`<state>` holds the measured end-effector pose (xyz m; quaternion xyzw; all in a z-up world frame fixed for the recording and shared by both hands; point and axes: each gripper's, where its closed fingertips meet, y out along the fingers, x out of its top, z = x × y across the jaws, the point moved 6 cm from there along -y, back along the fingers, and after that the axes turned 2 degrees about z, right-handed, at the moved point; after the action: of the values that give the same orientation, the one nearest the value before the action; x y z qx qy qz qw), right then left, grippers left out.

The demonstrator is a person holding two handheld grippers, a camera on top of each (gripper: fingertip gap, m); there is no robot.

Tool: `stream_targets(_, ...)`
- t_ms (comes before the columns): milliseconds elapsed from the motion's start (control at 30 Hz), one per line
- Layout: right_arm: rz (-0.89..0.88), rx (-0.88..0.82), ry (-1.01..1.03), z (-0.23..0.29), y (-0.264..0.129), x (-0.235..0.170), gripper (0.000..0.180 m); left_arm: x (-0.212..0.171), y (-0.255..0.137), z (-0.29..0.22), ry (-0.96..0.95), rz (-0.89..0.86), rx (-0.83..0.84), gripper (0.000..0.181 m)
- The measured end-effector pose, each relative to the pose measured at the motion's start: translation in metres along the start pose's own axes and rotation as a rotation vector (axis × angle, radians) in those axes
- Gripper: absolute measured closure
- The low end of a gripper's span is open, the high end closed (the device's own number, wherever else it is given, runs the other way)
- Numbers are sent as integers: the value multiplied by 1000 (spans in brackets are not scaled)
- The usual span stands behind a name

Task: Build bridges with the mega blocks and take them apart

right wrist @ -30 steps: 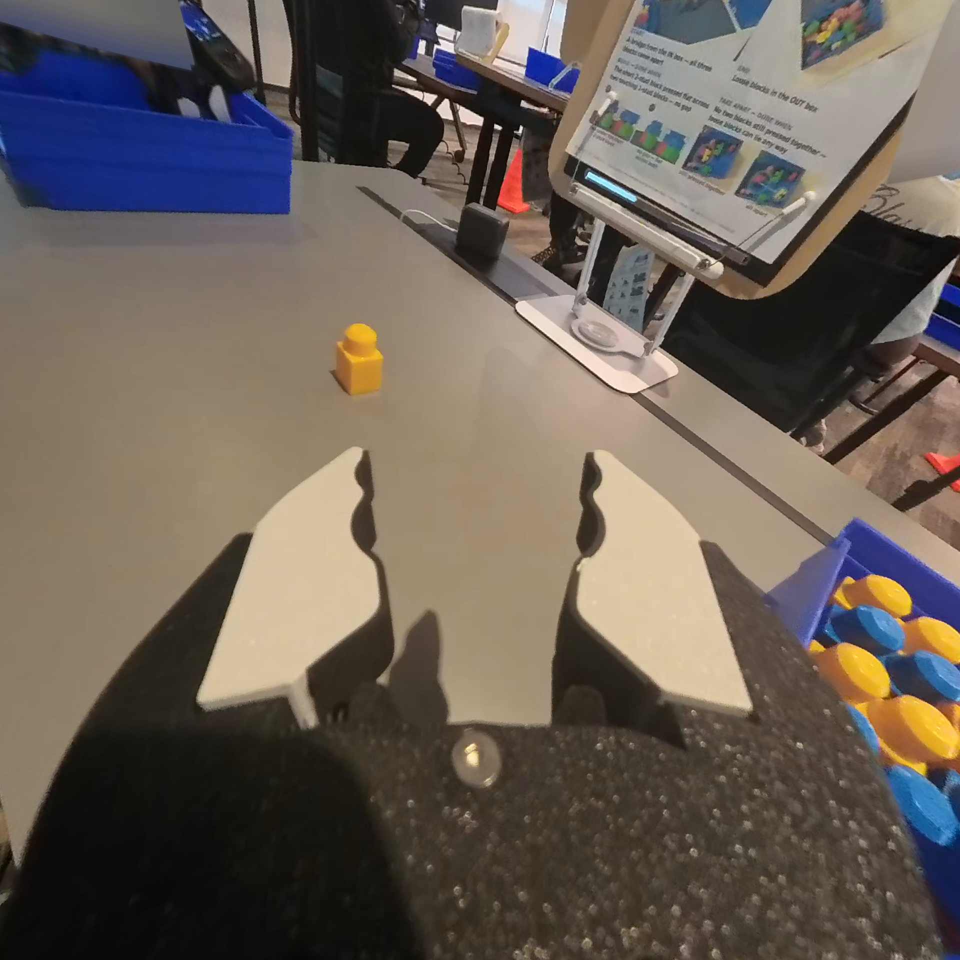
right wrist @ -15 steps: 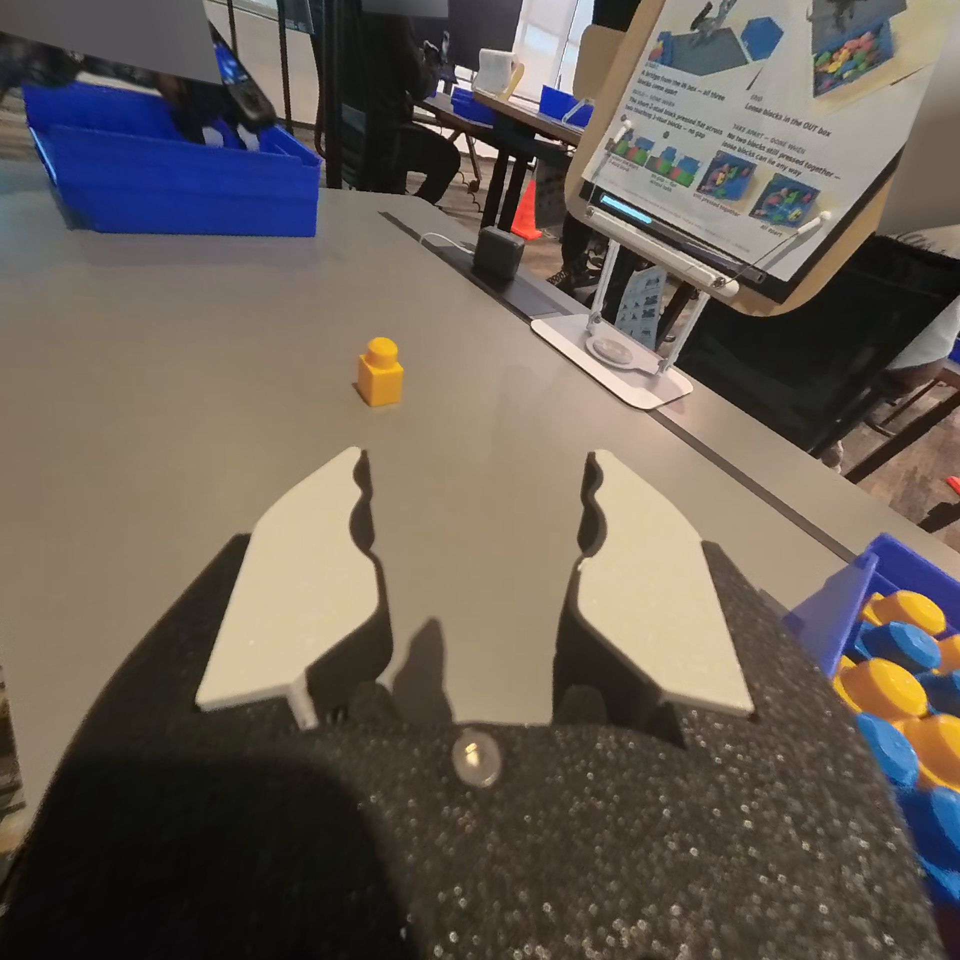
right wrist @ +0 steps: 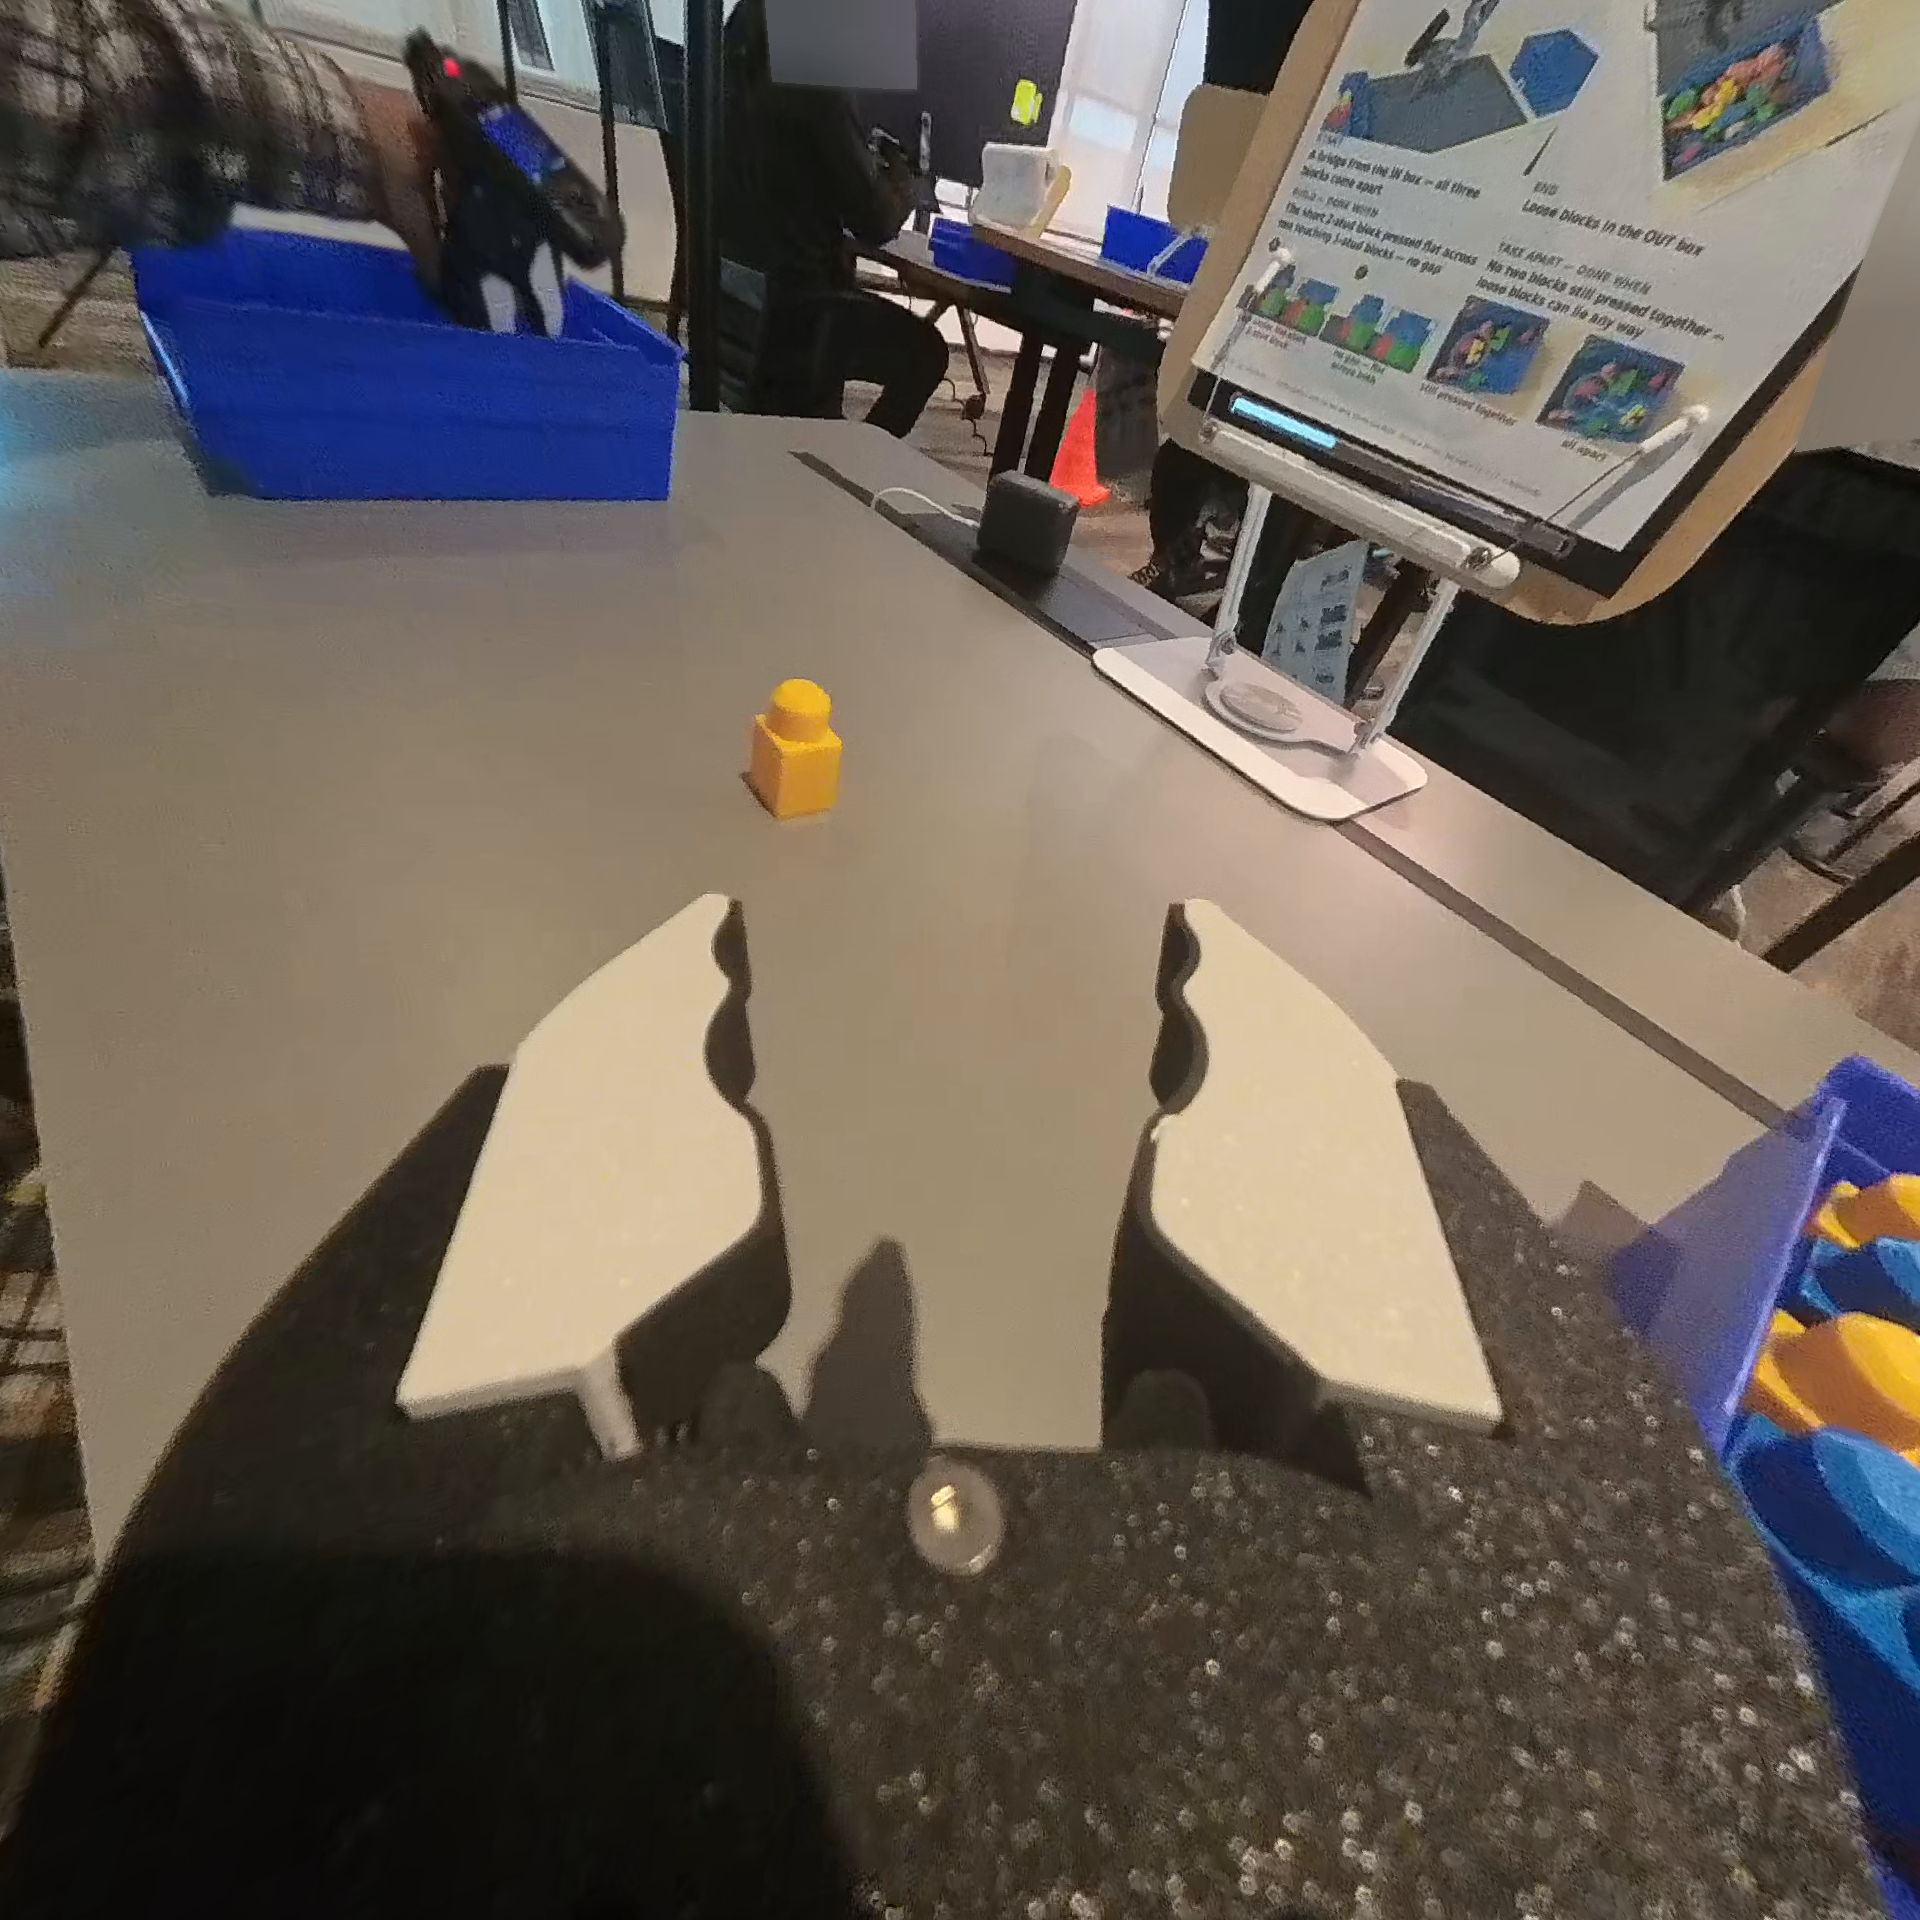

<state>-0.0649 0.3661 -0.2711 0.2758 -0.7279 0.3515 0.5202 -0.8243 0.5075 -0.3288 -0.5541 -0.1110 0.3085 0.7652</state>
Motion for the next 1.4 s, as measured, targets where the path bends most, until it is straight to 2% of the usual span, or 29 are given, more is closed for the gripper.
stream_targets(33, 0, 2, 3, 0, -1, -2, 104, 2, -13, 2, -35, -43, 15, 151)
stream_targets(167, -17, 2, 17, -4, -8, -8, 106, 23, -82, 1, -155, -275, 53, 151)
stream_targets(267, -43, 10, 25, -9, -9, -7, 107, 58, -142, -13, -214, -490, 23, 151)
stream_targets(467, -86, 85, -20, -20, 12, 7, 107, 174, -249, -91, -162, -988, -213, 151)
stream_targets(600, -122, 164, -25, -27, 44, 18, 106, 252, -288, -158, -25, -1223, -387, 151)
stream_targets(733, -163, 261, -3, -30, 82, 29, 108, 310, -296, -206, 66, -1370, -564, 151)
stream_targets(867, -177, 355, 0, -24, 120, 39, 108, 340, -285, -222, 80, -1422, -692, 151)
stream_targets(1100, -145, 467, 18, -17, 174, 39, 109, 361, -263, -227, 125, -1437, -792, 151)
stream_targets(1400, -133, 498, 155, -14, 199, 35, 121, 376, -241, -230, 102, -1428, -816, 151)
